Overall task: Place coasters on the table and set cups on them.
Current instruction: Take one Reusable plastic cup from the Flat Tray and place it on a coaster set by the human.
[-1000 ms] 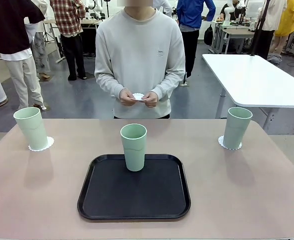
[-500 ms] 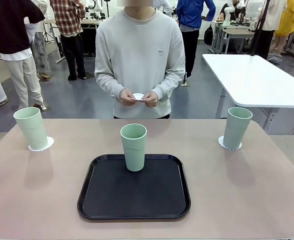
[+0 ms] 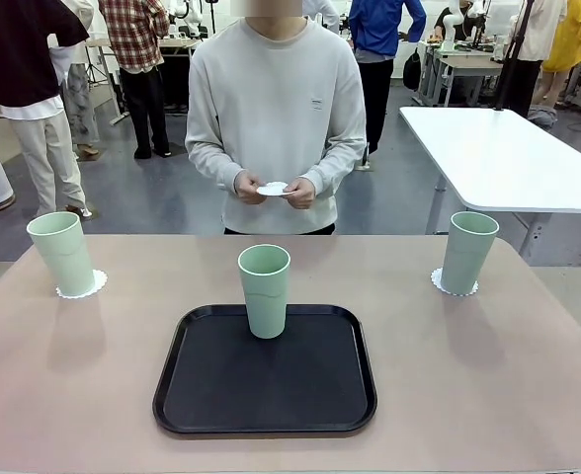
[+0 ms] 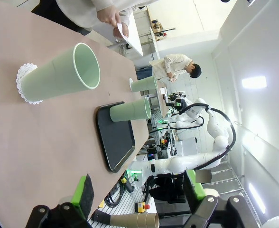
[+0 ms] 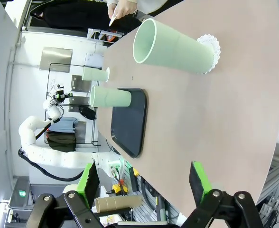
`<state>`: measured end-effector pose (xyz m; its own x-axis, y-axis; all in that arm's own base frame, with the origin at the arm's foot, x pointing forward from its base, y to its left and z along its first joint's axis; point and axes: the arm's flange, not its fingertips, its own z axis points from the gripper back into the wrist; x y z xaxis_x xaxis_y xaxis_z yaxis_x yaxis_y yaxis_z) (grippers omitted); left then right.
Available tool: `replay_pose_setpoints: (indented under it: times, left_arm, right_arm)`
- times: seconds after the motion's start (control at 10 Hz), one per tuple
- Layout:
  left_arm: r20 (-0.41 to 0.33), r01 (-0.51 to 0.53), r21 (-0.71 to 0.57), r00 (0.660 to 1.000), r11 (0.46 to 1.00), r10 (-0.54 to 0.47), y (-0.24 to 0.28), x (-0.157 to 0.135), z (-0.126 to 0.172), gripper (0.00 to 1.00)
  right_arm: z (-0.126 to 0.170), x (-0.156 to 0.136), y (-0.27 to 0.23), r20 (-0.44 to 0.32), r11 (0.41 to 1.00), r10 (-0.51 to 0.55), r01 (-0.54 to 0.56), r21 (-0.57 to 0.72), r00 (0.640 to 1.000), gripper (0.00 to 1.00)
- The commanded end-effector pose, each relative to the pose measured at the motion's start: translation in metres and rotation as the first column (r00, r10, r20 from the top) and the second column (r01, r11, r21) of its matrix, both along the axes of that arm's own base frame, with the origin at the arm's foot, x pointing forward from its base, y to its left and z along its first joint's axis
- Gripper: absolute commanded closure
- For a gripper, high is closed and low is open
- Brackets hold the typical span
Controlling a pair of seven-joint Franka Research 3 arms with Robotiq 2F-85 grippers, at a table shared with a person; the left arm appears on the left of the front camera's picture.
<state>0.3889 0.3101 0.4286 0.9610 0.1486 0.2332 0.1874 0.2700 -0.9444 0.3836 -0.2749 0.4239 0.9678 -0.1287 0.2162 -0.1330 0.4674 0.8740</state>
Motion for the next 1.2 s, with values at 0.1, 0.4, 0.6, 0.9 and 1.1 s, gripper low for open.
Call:
replay_pose_setpoints:
  times: [0.1,0.4,0.6,0.9,1.1]
  left_arm:
    - [-0.001,-0.015,-0.007,1.000,1.000,0.015,0.0001,0.0007,0.0033,0.00]
    - [-0.001,-0.015,-0.007,1.000,1.000,0.015,0.0001,0.0007,0.0033,0.00]
    - [-0.001,-0.015,-0.007,1.000,1.000,0.015,0.0001,0.0007,0.0033,0.00]
    - [-0.001,-0.015,-0.007,1.000,1.000,0.015,0.0001,0.0007,0.0033,0.00]
    - [-0.001,-0.015,-0.007,1.000,1.000,0.015,0.0001,0.0007,0.0033,0.00]
  right_arm:
    - [0.0008,-0.0004,-0.0039,-0.012,1.000,0.008,-0.008,-0.009,1.000,0.00]
    - [0.0008,-0.0004,-0.0039,-0.012,1.000,0.008,-0.008,-0.009,1.000,0.00]
    - [0.0008,-0.0004,-0.0039,-0.012,1.000,0.008,-0.008,-0.009,1.000,0.00]
    - [0.0008,-0.0004,-0.0039,-0.012,1.000,0.008,-0.008,-0.009,1.000,0.00]
    - [0.0008,-0.0004,-0.0039,-0.012,1.000,0.008,-0.008,-0.009,1.000,0.00]
